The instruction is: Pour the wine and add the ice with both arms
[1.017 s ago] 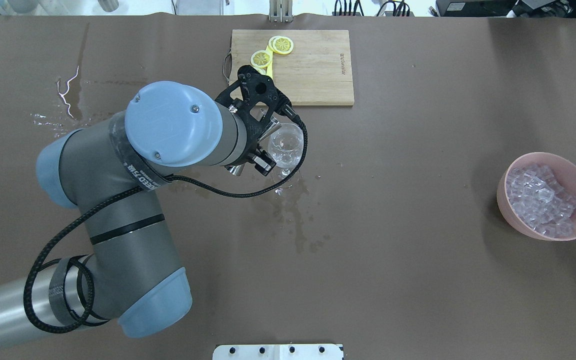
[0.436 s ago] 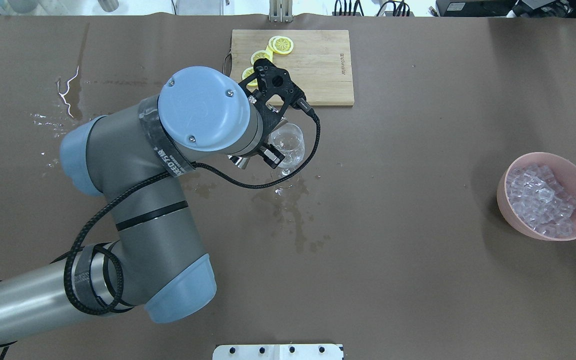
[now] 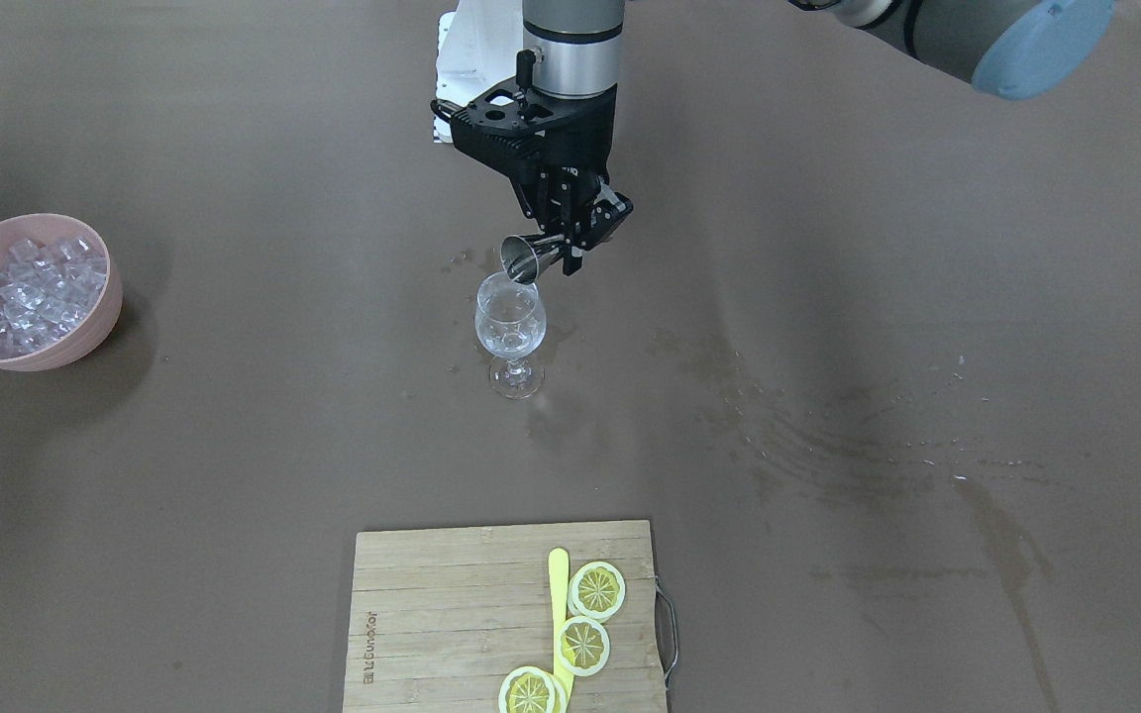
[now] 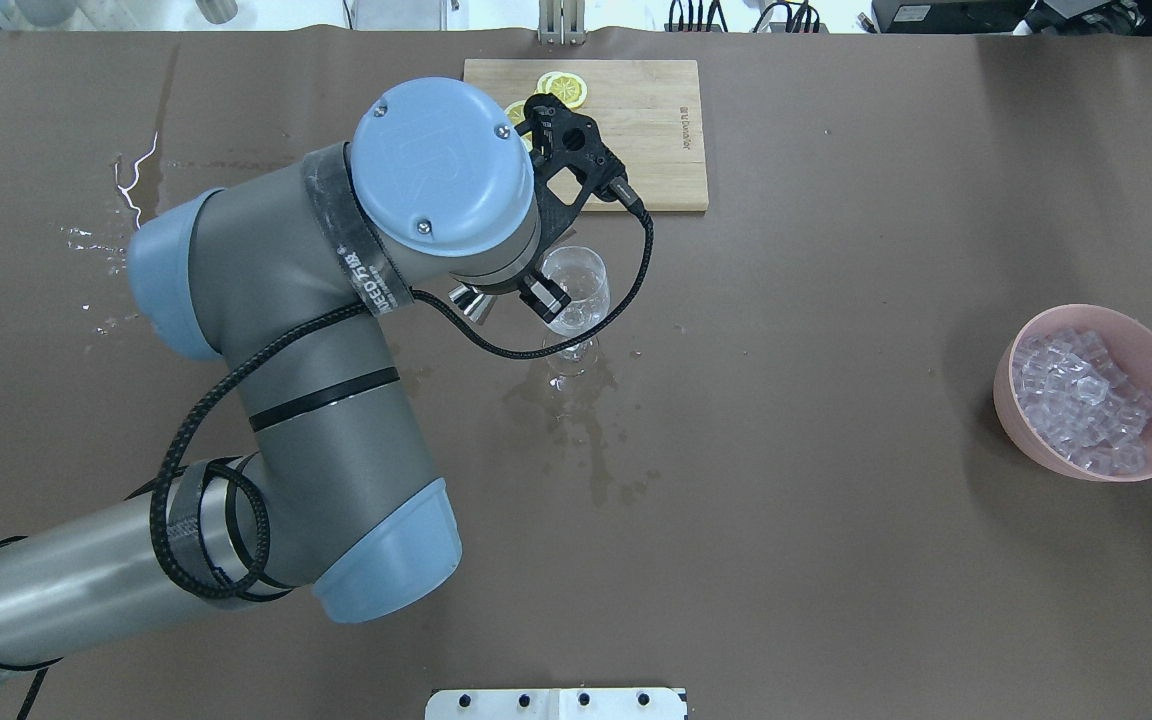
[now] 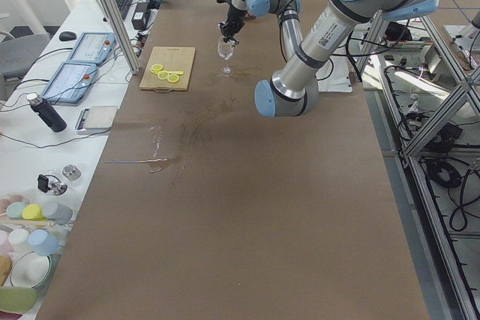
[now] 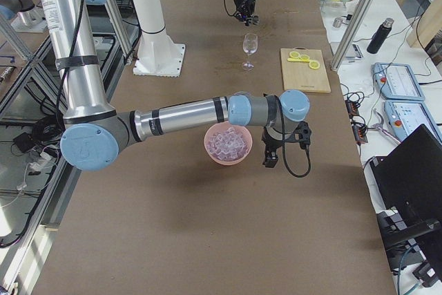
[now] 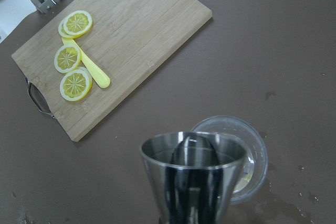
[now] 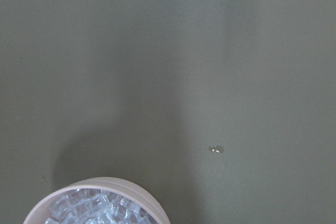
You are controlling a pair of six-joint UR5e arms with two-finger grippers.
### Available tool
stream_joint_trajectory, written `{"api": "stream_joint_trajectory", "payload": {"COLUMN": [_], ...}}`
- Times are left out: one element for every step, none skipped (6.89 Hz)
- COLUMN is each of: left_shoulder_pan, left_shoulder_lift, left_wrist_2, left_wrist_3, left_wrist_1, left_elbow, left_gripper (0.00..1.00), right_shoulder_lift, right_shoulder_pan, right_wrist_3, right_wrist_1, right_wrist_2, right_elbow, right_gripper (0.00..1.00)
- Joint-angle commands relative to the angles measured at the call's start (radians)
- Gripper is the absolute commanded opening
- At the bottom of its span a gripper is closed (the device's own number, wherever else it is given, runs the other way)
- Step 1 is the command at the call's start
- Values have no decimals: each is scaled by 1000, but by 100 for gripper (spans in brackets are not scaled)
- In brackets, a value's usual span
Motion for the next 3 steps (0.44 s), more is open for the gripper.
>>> {"api": "stream_joint_trajectory", "payload": {"left_shoulder_pan": [-4, -4, -4], "left_shoulder_lift": [-6, -9, -14], "left_wrist_2": [-6, -6, -6], "left_wrist_3": [19, 19, 19], "left_wrist_1": [35, 44, 58], "left_elbow": [10, 10, 10], "left_gripper": [0, 0, 0], "right_shoulder_lift": [2, 2, 4], "right_shoulder_pan": [-1, -1, -1], "right_wrist_3": [0, 2, 2], "right_wrist_1": [0, 0, 0], "right_wrist_2": [0, 0, 0], "right_elbow": [0, 0, 0], "right_gripper": [100, 100, 100]}}
